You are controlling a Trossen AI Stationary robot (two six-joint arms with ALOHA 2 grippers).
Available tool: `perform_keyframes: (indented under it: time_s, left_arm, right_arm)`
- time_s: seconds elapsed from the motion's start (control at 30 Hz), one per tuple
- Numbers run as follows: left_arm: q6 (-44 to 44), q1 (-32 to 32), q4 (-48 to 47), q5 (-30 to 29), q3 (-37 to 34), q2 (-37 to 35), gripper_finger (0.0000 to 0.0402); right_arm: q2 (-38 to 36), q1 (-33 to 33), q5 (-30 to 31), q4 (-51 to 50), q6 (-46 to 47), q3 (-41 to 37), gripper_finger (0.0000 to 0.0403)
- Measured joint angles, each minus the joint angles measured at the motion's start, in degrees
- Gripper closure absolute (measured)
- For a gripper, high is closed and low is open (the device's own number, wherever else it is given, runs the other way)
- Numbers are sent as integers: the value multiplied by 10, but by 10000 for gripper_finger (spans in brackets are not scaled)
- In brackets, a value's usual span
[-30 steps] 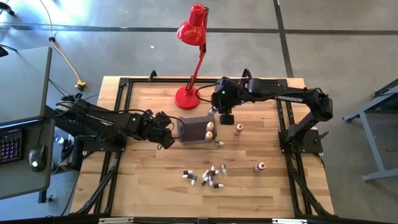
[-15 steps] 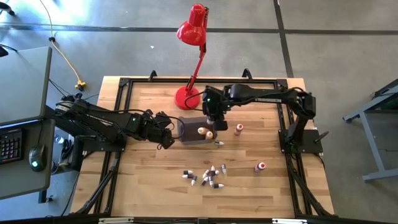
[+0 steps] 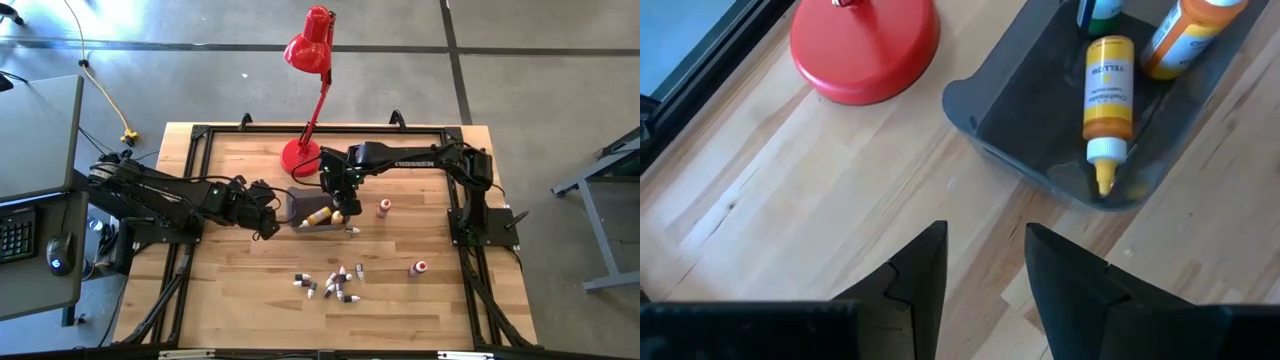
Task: Pick & Place food coloring
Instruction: Put the large green food coloring bottle into the black bin, then adjust the large yellow food coloring bottle in the black bin
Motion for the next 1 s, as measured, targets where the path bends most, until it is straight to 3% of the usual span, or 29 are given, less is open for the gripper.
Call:
perform_keyframes:
  time_s: [0.13,0.37,0.6,0.7,0.87,1.0]
  left_arm:
    - [0,0,0,0,0,0,270]
    - [0,0,0,0,0,0,270]
    - [0,0,0,0,0,0,270]
    - [0,0,0,2,0,0,270]
    - [0,0,0,3,0,0,270]
    - [13,0,0,3,0,0,270]
  right_arm:
    - [1,0,18,7,0,0,274]
    - [2,0,44,9,-19,0,195]
    - [1,12,152,-74,-34,77,161]
    - [0,23,115,-83,-30,117,163]
    - [-1,42,-25,-41,-30,124,167]
    - [-1,66,-38,38,-50,72,167]
